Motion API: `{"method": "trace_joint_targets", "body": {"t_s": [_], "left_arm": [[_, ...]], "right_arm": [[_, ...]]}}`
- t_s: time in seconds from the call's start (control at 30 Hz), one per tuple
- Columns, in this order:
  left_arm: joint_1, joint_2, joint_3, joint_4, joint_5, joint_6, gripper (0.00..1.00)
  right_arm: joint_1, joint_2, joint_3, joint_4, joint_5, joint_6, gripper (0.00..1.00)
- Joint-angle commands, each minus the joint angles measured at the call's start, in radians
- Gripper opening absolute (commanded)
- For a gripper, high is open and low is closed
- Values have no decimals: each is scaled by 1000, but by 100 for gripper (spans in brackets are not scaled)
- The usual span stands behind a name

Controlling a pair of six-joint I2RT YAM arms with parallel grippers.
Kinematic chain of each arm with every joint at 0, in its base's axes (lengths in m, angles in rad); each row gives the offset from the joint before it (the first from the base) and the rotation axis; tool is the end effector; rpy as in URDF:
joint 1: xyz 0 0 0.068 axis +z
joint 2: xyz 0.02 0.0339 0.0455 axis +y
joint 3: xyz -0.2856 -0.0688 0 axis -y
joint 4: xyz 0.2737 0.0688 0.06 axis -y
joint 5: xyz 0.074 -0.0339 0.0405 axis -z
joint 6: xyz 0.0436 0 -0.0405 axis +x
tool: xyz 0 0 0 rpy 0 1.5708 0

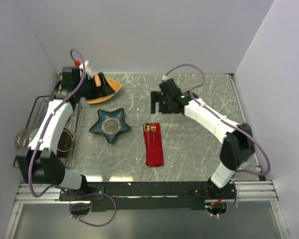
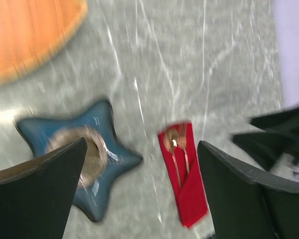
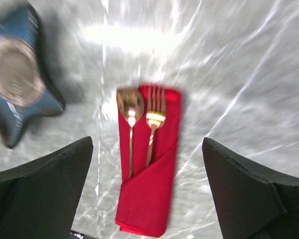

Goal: Fold the napkin into a case and place the utensils inside
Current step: Insert the knife into the folded napkin.

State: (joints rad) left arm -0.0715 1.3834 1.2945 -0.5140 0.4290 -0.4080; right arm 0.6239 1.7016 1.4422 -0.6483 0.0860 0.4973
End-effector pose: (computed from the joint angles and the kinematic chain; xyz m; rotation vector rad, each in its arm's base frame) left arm 0.3362 -0.0423 0.3651 -0.1196 2.2022 -0.7372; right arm 0.3345 0.2362 0.2919 -0.1217 2.5086 0.3682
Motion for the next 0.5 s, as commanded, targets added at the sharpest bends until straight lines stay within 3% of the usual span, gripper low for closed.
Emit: {"method": "trace_joint_targets", "body": {"t_s": [0.0,0.23,0.27,0.33,0.47], "left_arm": [[2,141,256,-144,-33,161,99],[-69,336,489,-271,-21,319,99],[-88,356,503,-305,5,436,99],[-154,381,485,-302,30,533,99],[-290,414,424,-204,-73,748,99]], "right_arm": [[-110,-146,55,81,-3,-178,100],[-337,-188,87,36,-268,-348,100],[-358,-184,83,17,-337,-362,100],[-404,-178,49,0,-377,-355,100],[-449,-139,-38,-37,-451,-332,100]]}}
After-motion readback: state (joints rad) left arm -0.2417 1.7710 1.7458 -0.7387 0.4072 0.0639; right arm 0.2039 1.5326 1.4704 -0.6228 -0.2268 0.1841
